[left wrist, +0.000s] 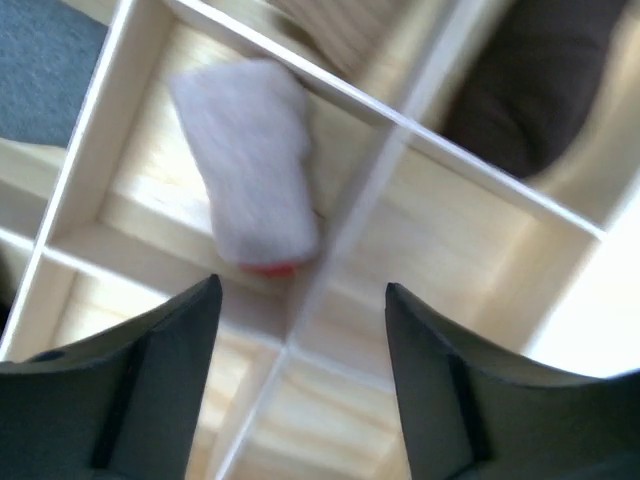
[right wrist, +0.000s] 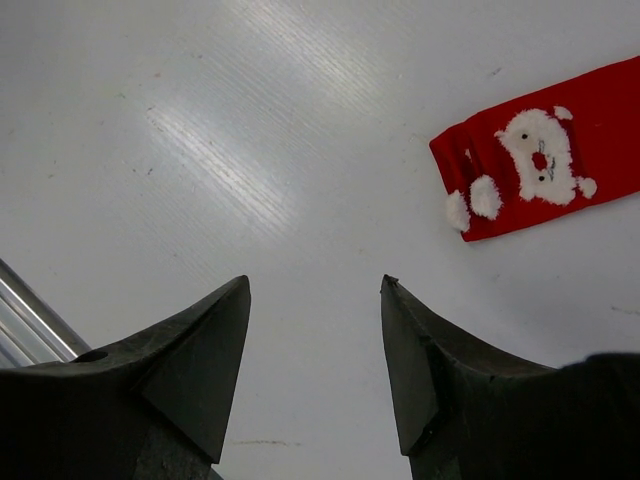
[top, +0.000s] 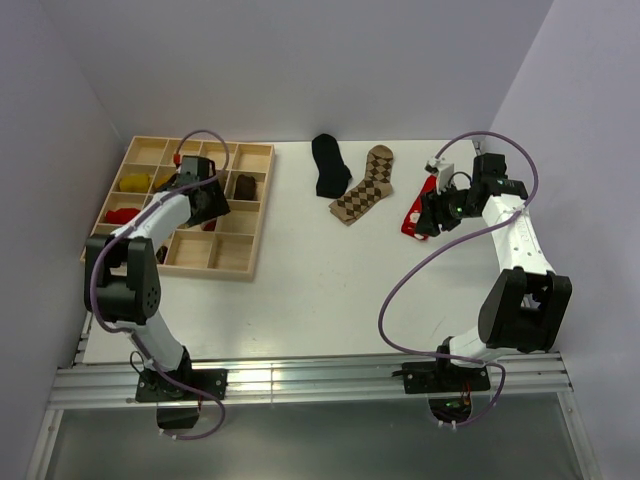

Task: Roll the socks
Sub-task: Place the sock in the storage box, then reset both arms

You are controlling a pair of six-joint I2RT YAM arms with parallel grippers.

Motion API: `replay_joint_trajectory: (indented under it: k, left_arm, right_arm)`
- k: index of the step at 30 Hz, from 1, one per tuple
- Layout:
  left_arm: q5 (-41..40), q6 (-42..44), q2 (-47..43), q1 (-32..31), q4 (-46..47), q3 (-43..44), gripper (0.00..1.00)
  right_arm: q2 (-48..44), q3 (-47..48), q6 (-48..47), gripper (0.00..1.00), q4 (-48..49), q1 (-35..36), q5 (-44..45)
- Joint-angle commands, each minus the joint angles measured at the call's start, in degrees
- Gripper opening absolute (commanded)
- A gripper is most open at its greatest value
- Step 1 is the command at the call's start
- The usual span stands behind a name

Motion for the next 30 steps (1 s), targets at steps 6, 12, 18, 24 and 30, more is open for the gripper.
replay_joint_trajectory:
  k: [6,12,18,24,30]
  left_arm:
    - [-5.16,1.05,-15.02,-13.24,-4.96,3.84,0.76]
    - [1.97,3.95,-20.57,-21.42,-3.11,3.66,0.74]
    - [11.98,9.22,-23.12,-29.33,-0.92,2.88,0.74]
    - [17.62,10.89,-24.00,-32.50,5.06,-3.36,0.73]
    - [18.06,11.86,-25.23,-33.29,6.90,-6.97,0.74]
  right_arm:
    - [-5.22,-2.13,5.15,0.66,7.99,0.35,-0.73]
    - [-9.53,-3.19,7.43,0.73,10.90,0.26,-0.29]
    - [-14.11,-3.81,10.69,0.85,13.80,0.26,1.46]
    - [-16.30,-6.00,11.66,0.86,15.65,0.26,3.66]
    - [-17.36,-7.23,12.62,0.89,17.83,0.26,4.37]
